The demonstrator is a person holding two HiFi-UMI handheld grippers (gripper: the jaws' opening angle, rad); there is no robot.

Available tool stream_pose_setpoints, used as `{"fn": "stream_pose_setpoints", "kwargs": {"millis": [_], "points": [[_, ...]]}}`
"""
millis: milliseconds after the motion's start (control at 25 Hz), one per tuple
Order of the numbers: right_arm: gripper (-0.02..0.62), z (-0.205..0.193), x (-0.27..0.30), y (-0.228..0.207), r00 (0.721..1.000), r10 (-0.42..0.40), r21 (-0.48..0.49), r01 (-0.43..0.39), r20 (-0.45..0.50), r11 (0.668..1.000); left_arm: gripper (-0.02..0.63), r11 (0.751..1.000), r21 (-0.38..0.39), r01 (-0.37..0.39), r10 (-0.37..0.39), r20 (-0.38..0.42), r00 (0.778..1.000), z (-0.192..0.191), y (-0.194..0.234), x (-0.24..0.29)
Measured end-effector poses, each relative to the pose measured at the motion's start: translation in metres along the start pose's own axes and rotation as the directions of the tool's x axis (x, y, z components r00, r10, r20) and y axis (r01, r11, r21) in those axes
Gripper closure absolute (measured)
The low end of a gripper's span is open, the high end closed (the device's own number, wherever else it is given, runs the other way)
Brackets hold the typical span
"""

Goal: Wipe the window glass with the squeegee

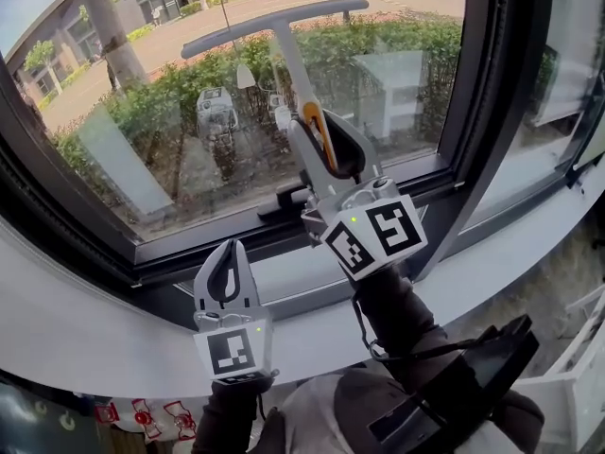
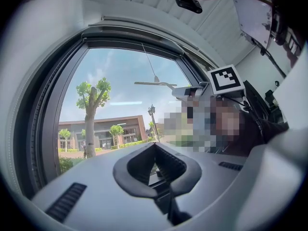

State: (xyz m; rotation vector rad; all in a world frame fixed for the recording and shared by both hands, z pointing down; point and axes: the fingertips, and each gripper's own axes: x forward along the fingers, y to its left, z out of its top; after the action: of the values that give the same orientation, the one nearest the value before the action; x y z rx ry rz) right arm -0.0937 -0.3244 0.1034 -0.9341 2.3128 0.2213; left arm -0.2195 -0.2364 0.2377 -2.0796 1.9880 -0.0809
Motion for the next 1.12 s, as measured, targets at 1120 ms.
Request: {"fn": "stream_pose_setpoints", "kwargs": {"millis": [1120], "points": [[0.472, -0.040, -0.039, 0.001, 0.997, -0.028, 0.040, 0.031, -0.078, 0.999, 0.604, 0.998, 0.000, 0.055, -0.055, -0.031, 0.998, -0.009, -0.014, 0.001]]}}
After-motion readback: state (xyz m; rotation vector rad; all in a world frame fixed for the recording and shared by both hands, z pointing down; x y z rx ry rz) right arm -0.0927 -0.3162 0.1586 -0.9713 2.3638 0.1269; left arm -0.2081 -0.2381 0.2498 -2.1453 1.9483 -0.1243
